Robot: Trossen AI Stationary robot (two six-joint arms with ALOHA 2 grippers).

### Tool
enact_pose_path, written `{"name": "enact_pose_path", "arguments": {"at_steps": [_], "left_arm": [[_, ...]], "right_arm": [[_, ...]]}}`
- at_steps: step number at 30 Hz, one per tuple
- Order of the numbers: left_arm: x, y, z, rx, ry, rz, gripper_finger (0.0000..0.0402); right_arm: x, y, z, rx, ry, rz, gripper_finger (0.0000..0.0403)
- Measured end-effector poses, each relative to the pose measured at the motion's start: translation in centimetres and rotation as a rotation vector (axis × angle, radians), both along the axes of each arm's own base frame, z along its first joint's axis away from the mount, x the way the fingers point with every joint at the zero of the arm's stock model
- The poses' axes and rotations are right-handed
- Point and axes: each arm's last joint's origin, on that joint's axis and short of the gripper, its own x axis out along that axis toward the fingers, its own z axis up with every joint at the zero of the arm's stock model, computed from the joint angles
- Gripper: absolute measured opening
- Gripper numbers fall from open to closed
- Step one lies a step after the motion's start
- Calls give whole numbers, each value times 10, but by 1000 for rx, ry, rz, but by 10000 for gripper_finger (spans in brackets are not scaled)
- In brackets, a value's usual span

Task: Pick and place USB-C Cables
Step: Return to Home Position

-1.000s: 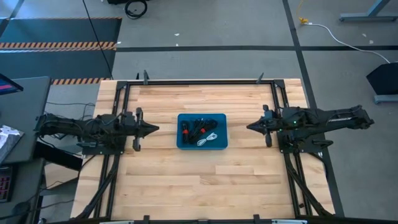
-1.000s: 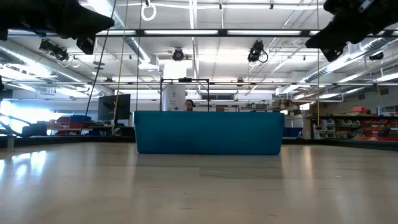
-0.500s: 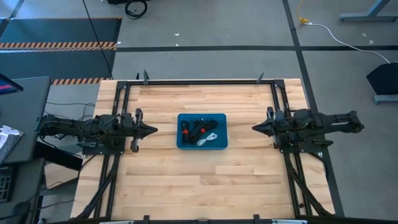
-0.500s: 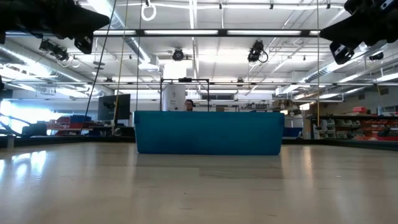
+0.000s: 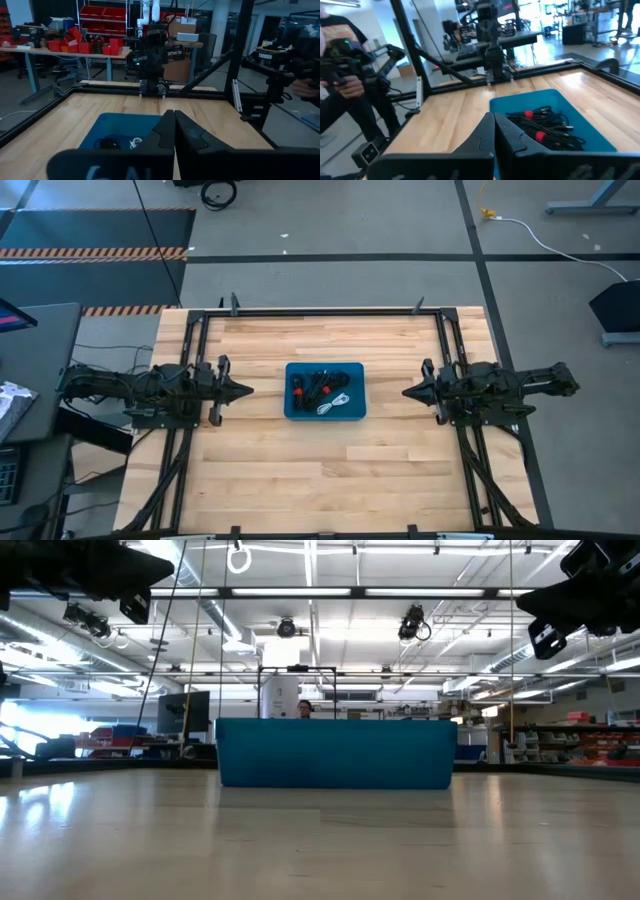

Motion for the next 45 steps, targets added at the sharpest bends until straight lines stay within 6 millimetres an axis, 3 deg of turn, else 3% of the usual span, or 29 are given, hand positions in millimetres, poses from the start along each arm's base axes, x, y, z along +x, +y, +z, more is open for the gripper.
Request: {"name": "enact_pose_path", "arguments": {"at_steps": [9, 18, 33, 45], "left_arm": [[0, 3, -35, -6, -141, 25, 2], [1, 6, -40, -18, -95, 7, 2], [-1, 10, -53, -49, -4, 137, 2], [-8, 7, -49, -36, -44, 56, 7]], "right_arm": [[4, 1, -14, 1, -11, 11, 0], [5, 1, -19, -8, 11, 29, 1], [2, 1, -21, -45, 19, 18, 2], [4, 1, -24, -114, -43, 21, 2]]}}
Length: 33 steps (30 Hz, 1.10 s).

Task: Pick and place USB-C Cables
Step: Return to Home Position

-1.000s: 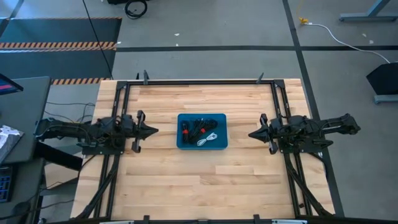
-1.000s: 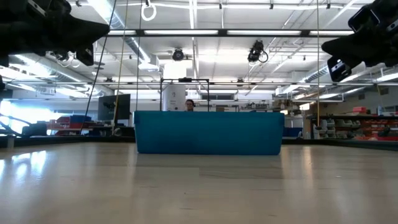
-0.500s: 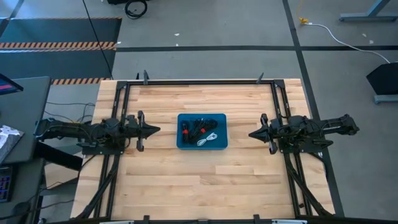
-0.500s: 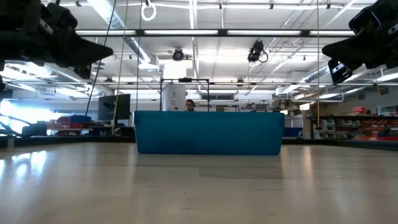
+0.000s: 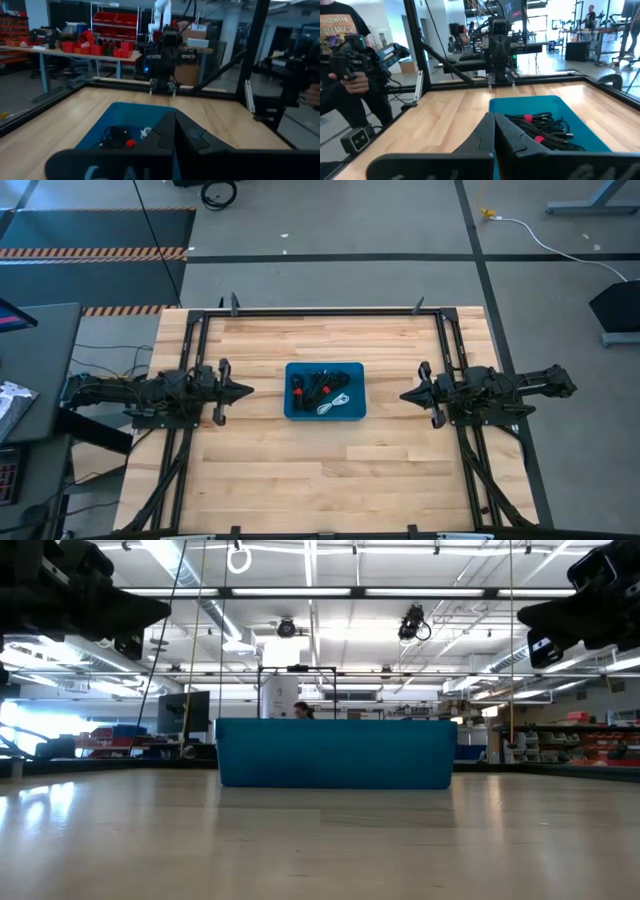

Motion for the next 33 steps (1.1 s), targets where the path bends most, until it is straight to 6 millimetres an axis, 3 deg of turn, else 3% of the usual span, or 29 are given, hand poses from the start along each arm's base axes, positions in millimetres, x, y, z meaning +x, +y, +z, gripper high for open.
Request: {"name": "enact_pose_path", "arguments": {"at_steps": [9, 33], "left_arm": [[0, 2, -10, 34, 103, 76, 9], [0, 2, -6, 55, 62, 80, 11]], "right_arm": [[0, -1, 0, -36, 1, -25, 6], [0, -2, 0, 22, -2, -56, 9]]}}
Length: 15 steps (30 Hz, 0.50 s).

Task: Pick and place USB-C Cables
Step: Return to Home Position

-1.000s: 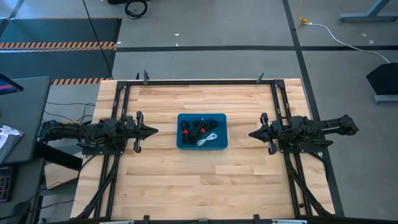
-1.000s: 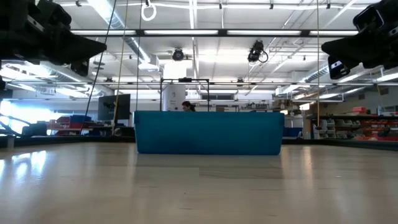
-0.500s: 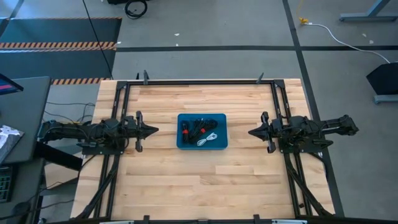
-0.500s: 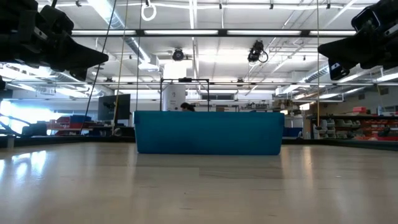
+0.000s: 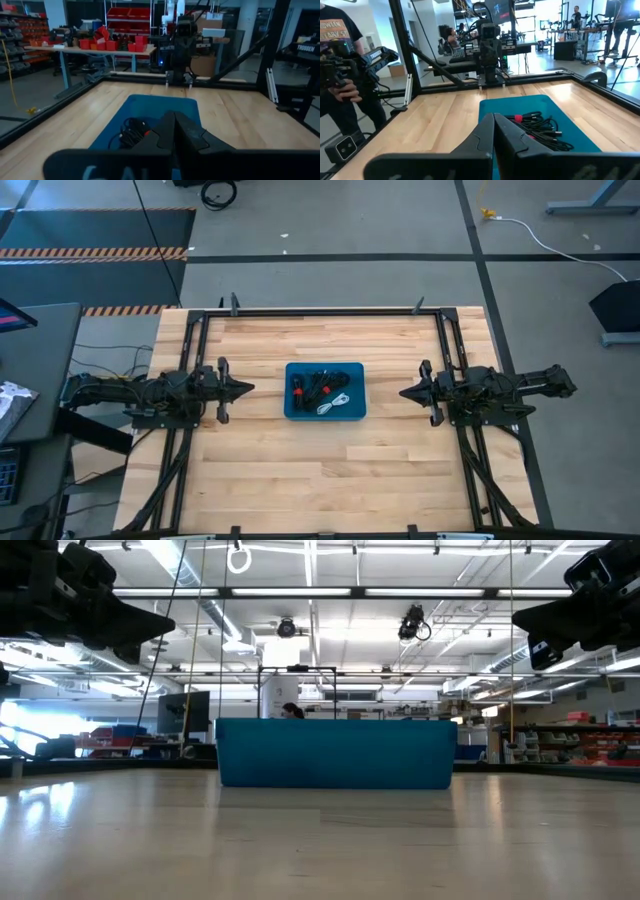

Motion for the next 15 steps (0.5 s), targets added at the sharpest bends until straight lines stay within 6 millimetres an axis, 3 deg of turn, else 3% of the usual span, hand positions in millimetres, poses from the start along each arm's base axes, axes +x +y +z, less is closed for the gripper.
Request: {"name": "enact_pose_path", "arguments": {"at_steps": [15], "left_arm": [[0, 0, 1, -26, -12, -1, 11]], "right_arm": [[0, 0, 0, 0, 0, 1, 9]]}}
